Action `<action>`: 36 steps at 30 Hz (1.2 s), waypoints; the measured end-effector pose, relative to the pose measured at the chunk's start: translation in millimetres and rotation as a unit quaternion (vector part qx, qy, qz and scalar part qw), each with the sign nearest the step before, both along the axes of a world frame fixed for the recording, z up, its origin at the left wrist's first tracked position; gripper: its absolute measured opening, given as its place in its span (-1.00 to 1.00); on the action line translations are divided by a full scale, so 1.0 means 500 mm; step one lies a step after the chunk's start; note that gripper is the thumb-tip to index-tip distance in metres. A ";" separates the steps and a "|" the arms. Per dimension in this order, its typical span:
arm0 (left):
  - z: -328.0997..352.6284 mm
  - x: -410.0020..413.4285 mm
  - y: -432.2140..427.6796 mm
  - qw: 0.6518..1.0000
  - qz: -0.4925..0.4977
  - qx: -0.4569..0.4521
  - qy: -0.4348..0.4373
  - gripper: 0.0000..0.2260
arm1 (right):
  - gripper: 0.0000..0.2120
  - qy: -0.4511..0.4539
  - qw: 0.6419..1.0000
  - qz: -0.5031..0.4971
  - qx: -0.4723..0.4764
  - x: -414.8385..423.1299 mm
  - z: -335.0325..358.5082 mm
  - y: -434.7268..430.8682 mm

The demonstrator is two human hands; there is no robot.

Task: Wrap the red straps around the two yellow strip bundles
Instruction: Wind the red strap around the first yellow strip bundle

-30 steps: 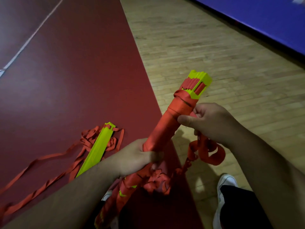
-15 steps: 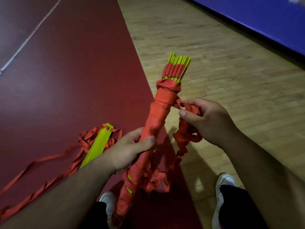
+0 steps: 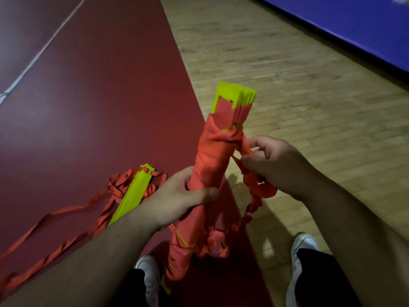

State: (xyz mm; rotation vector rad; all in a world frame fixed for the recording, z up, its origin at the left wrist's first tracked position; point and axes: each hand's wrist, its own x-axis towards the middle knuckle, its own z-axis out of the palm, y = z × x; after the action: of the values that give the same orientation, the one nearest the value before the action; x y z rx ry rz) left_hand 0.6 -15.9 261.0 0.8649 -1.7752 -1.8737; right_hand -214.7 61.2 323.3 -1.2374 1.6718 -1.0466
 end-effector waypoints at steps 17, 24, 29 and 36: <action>0.023 -0.007 -0.002 0.997 0.019 -0.062 0.029 -0.52 | -0.64 0.016 0.997 0.026 0.069 0.019 -0.039 -0.020; 0.046 -0.002 -0.002 0.993 0.018 -0.096 0.066 -0.73 | -0.58 -0.052 0.995 0.027 0.083 0.024 -0.052 -0.018; 0.047 -0.002 -0.003 0.992 -0.003 0.007 0.127 -0.58 | -0.64 -0.100 0.991 0.008 0.090 0.024 -0.065 -0.025; 0.050 -0.007 -0.007 0.987 0.002 0.067 0.145 -0.64 | -0.71 -0.045 0.998 -0.018 0.038 0.047 -0.075 -0.026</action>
State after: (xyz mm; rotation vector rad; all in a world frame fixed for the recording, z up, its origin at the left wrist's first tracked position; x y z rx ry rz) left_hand -2.6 -19.3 285.8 0.6030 -1.4858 -2.0180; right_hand -191.0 48.0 285.8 -1.1000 1.6551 -1.0339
